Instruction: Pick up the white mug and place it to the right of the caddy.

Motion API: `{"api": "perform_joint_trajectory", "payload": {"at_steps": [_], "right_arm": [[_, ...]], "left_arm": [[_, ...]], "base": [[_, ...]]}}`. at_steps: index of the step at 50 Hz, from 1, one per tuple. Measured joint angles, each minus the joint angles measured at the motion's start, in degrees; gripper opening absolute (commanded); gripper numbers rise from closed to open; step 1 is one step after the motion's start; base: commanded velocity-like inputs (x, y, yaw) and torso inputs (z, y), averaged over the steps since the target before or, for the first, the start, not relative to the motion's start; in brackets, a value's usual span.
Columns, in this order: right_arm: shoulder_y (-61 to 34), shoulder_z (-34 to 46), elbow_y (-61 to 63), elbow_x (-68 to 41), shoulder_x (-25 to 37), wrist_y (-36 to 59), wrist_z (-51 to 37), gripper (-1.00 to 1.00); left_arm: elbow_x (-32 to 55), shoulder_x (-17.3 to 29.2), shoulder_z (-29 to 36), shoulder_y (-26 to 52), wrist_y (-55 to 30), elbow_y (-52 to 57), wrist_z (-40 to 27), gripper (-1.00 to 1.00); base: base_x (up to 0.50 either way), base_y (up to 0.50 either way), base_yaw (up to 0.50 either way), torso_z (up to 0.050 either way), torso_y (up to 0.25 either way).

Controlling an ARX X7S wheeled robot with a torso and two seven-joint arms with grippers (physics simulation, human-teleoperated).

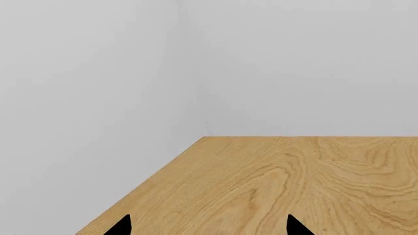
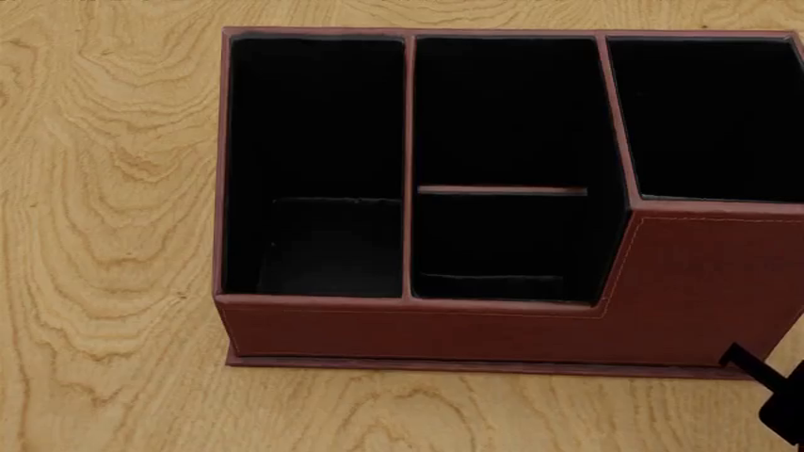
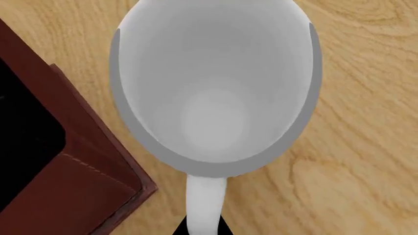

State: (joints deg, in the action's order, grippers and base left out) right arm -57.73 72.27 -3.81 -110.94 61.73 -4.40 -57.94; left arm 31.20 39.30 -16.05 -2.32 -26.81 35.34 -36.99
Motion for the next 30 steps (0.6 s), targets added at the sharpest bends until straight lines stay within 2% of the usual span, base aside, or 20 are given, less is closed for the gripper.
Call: {"api": "perform_joint_trajectory", "payload": {"at_steps": [30], "right_arm": [[0.49,0.38,-0.73,0.97,-0.47,0.43,-0.76,-1.0]], "left_arm": [[-0.09,-0.01,0.61,0.65,-0.12,-0.41,0.08,1.0]], "base": [[0.0,0.0,0.0,0.0,0.001]]}}
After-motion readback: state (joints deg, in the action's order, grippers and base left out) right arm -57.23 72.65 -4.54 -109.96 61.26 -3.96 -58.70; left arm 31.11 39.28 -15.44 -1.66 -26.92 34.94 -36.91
